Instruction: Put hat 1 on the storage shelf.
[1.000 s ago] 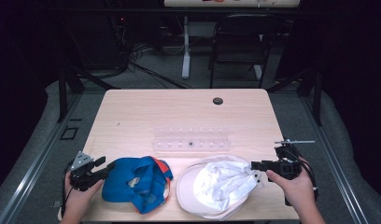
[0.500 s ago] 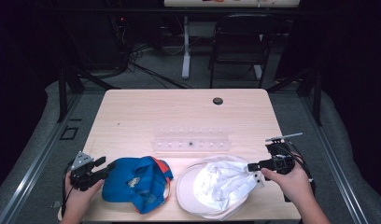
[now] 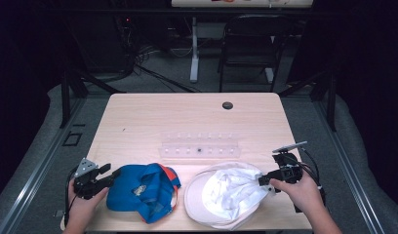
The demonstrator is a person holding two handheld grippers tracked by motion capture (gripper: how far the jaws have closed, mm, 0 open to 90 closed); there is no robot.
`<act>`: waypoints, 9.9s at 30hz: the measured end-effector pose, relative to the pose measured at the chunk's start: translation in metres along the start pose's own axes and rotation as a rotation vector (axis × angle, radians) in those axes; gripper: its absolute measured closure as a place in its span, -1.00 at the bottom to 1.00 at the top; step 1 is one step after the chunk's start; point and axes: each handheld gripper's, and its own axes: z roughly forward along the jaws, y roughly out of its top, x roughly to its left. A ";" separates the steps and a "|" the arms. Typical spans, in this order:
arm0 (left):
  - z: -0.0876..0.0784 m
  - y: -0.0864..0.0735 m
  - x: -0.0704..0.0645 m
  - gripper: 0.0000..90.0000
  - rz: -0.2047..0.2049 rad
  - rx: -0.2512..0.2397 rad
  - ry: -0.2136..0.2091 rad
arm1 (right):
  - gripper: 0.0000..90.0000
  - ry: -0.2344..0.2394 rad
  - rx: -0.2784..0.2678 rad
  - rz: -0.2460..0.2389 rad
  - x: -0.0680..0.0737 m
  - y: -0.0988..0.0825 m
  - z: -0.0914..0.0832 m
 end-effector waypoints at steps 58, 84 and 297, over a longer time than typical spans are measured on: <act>0.000 -0.001 0.002 0.12 -0.005 0.003 0.007 | 0.79 -0.167 0.110 0.046 0.022 0.021 -0.042; 0.001 -0.001 0.002 0.12 -0.009 0.001 0.007 | 0.80 0.090 0.171 0.102 0.044 0.033 -0.090; 0.009 0.050 -0.078 0.09 0.189 -0.041 -0.133 | 0.17 0.307 -0.398 -0.083 0.055 0.006 0.007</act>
